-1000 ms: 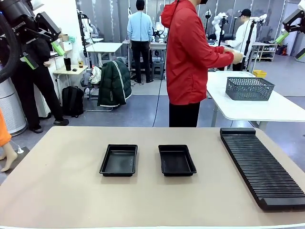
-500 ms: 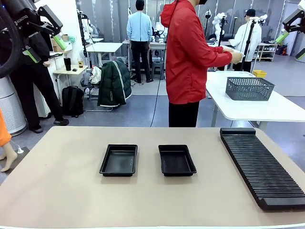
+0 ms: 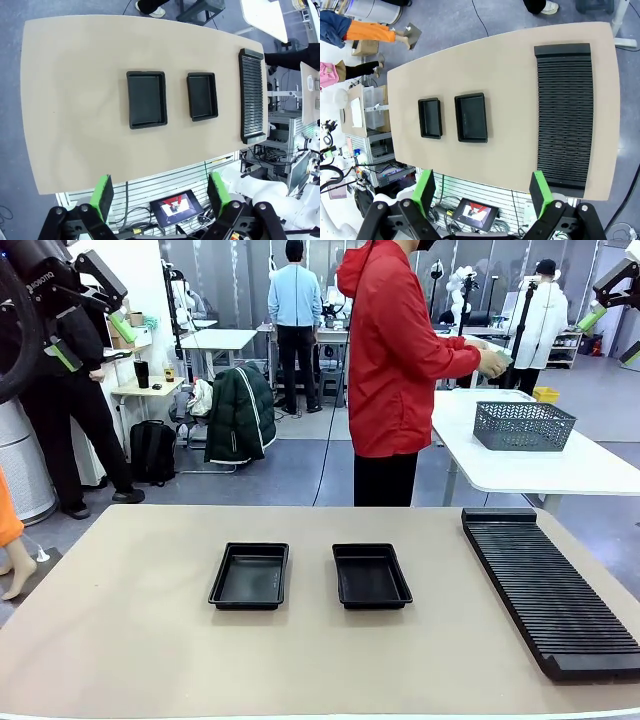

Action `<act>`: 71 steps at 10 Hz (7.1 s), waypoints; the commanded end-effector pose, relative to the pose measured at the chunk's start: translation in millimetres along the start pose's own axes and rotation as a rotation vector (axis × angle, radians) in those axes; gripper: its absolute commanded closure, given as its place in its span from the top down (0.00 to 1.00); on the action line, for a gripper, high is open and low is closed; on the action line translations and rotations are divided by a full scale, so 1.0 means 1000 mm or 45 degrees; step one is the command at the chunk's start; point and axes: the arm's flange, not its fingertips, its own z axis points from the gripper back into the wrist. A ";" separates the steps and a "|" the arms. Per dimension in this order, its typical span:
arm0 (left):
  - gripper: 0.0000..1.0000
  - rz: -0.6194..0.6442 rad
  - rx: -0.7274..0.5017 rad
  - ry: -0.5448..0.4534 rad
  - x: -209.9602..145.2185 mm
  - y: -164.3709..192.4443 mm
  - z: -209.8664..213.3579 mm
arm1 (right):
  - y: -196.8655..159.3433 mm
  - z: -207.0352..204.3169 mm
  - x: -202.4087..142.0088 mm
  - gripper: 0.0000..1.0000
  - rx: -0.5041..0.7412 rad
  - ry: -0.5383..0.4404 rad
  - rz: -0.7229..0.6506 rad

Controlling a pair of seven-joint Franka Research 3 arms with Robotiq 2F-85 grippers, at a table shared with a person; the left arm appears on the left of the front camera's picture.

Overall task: Inspect and transfer BCBs to ESD trays.
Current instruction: Pick up the Blank PCB from the PCB Rack and place it in the left ESD tray.

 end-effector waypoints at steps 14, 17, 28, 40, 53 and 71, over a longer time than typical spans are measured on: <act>1.00 0.008 -0.004 0.005 -0.001 0.002 -0.002 | -0.001 -0.001 0.000 1.00 0.003 -0.001 -0.003; 1.00 0.008 -0.004 0.005 -0.001 0.002 -0.002 | -0.001 -0.001 0.000 1.00 0.003 -0.001 -0.003; 1.00 0.008 -0.004 0.005 -0.001 0.002 -0.002 | -0.001 -0.001 0.000 1.00 0.003 -0.001 -0.003; 1.00 0.008 -0.004 0.005 -0.001 0.002 -0.002 | -0.001 -0.001 0.000 1.00 0.003 -0.001 -0.003; 1.00 0.008 -0.004 0.005 -0.001 0.002 -0.002 | -0.001 -0.001 0.000 1.00 0.003 -0.001 -0.003; 1.00 0.008 -0.004 0.005 -0.001 0.002 -0.002 | -0.001 -0.018 -0.018 1.00 -0.038 -0.059 0.238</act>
